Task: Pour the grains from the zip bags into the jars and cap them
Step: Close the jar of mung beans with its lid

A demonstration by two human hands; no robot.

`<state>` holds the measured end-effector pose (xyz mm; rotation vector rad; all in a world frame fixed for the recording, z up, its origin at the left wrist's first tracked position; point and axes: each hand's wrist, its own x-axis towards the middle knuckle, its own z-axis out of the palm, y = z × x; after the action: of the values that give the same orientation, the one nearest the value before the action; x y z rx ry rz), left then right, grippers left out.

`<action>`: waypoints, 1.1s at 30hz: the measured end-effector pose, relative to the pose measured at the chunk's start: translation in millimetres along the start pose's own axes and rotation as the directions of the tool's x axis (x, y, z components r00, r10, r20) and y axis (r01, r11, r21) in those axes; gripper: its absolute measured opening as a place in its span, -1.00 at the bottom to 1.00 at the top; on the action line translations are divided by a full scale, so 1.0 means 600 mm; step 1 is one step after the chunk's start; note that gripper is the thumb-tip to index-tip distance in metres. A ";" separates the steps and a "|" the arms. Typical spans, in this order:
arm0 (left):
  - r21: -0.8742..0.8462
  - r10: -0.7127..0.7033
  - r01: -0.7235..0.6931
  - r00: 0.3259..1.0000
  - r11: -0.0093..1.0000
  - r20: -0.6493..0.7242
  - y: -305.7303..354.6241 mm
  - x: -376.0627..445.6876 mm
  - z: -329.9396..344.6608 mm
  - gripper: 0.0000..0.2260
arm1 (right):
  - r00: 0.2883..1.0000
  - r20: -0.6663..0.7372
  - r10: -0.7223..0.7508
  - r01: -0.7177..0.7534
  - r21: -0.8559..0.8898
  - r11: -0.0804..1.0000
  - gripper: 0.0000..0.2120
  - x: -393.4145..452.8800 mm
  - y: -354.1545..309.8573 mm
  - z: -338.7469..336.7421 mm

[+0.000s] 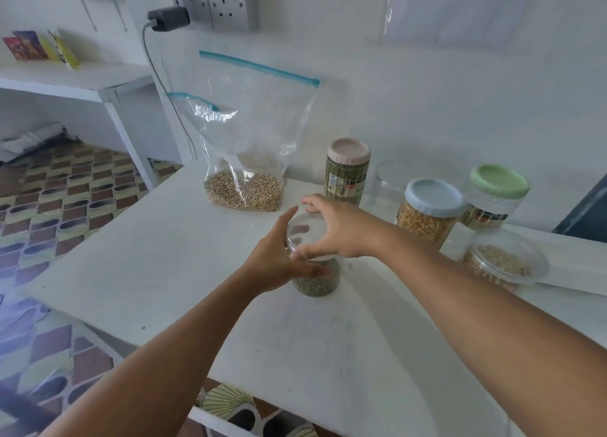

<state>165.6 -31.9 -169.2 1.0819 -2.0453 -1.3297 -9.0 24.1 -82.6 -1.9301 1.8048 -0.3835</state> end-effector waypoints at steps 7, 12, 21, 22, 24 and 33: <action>0.035 0.011 -0.009 0.998 0.999 -0.061 0.004 -0.005 0.017 0.12 | 0.996 -0.090 0.019 -0.027 -0.096 0.995 0.08 -0.012 0.014 0.017; 0.067 0.022 -0.018 0.999 0.998 -0.050 0.007 -0.002 0.016 0.10 | 0.999 -0.016 0.048 -0.050 -0.092 0.995 0.09 -0.020 0.020 0.006; 0.097 0.047 -0.048 0.999 0.994 0.014 0.000 0.017 0.007 0.25 | 0.958 -0.224 0.177 -0.222 -0.197 0.955 0.12 -0.016 0.011 0.021; 0.104 0.052 -0.054 0.998 0.993 0.022 -0.001 0.019 0.005 0.24 | 0.969 -0.161 0.188 -0.219 -0.205 0.954 0.13 -0.018 0.014 0.016; 0.117 0.064 -0.067 0.998 0.991 0.029 -0.001 0.023 0.002 0.22 | 0.974 -0.004 0.227 -0.226 -0.103 0.969 0.15 -0.025 0.024 -0.002; 0.137 0.110 -0.122 0.990 0.983 0.089 -0.007 0.044 -0.006 0.25 | 0.932 -0.211 0.294 -0.307 -0.034 0.951 0.08 -0.031 0.011 0.025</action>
<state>154.7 -56.2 -172.1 0.9645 -2.2561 -1.2036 -8.7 44.4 -96.7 -1.6667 2.2329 -0.4330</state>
